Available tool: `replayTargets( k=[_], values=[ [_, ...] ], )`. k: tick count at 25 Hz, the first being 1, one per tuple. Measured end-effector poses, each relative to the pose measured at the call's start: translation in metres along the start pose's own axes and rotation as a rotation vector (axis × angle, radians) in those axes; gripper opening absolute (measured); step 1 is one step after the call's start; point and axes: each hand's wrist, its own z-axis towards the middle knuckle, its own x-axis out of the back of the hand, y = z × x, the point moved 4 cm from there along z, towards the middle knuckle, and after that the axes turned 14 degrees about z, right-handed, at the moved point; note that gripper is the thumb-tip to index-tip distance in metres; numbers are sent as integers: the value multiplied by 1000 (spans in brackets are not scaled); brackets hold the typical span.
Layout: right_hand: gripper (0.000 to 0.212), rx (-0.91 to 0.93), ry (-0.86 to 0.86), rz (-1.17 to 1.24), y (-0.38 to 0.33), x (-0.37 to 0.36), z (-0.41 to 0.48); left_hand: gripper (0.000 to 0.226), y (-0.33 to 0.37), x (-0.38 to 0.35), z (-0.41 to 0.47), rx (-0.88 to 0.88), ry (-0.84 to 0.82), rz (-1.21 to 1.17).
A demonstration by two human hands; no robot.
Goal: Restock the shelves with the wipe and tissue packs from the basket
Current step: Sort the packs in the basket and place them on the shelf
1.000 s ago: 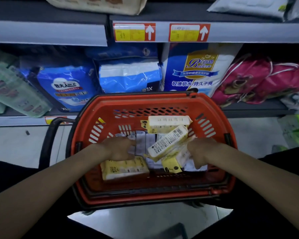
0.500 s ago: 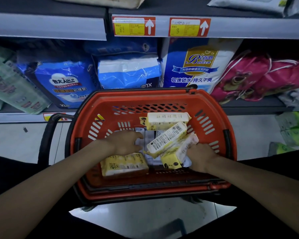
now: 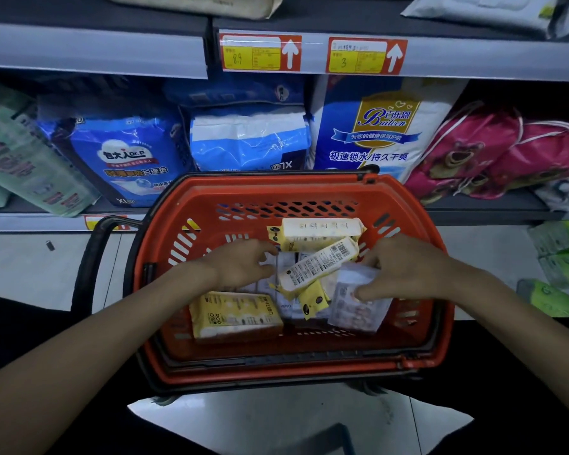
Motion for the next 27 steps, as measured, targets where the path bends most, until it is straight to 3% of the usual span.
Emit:
replayTargets(
  k=[4,8,15,18,21,24,27],
  values=[
    [38,25,12,379,-8,30,-8,41,3,7,1,4,61,-256],
    [49,47,58,629,-16,42,-10,29,11,18,-2,78,105,-587],
    [20,-26,145,1160,-20,27,-3,55,-8,33,-11,271,146,-938],
    [35,6,154,1401,-16,26,3,58,-8,37,-18,239,109,-1174],
    [52,77,127,1623,-12,24,10,52,3,51,-29,88,74,-1425],
    [41,111,181,1658,-13,29,14,32,12,67,-39,45,200,-1418],
    [29,101,403,1330,-13,37,16,30,16,77,-44,50,393,-1318]
  ],
)
